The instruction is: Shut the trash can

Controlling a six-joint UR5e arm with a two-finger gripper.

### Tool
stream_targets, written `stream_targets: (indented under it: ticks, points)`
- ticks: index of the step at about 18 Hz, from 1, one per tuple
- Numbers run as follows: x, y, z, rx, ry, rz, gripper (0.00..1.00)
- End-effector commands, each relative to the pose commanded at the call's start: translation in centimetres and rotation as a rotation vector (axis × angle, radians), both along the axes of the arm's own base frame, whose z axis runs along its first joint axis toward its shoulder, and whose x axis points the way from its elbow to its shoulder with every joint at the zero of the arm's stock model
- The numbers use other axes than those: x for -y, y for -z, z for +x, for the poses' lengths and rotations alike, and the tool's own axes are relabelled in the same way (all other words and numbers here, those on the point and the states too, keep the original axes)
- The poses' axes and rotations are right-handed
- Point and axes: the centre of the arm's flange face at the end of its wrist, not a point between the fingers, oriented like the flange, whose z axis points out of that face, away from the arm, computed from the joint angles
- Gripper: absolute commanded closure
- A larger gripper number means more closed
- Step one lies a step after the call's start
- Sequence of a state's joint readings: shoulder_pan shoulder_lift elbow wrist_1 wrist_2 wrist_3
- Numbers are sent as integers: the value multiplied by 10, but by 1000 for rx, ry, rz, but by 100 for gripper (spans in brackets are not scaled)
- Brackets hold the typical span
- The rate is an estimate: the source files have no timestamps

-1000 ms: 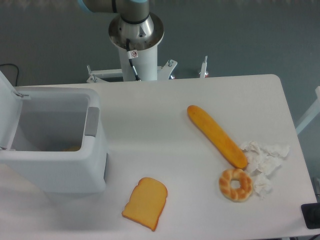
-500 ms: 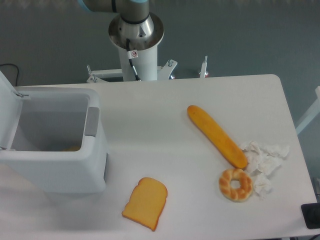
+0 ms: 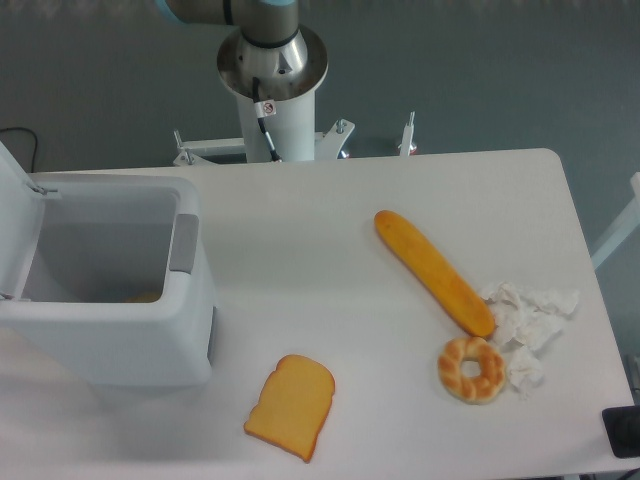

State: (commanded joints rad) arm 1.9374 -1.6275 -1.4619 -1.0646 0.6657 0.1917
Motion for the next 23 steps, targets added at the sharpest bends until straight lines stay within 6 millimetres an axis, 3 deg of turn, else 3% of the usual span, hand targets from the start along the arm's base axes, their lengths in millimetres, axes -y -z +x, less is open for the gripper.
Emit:
stream_targets:
  ticks: [10,16,23]
  points:
    - [-2,2,-10,-27,-26,2,0]
    - [-3,14,-21,-116,-68,-23,0]
    - [0,21,-52,-146,-131,-41,0]
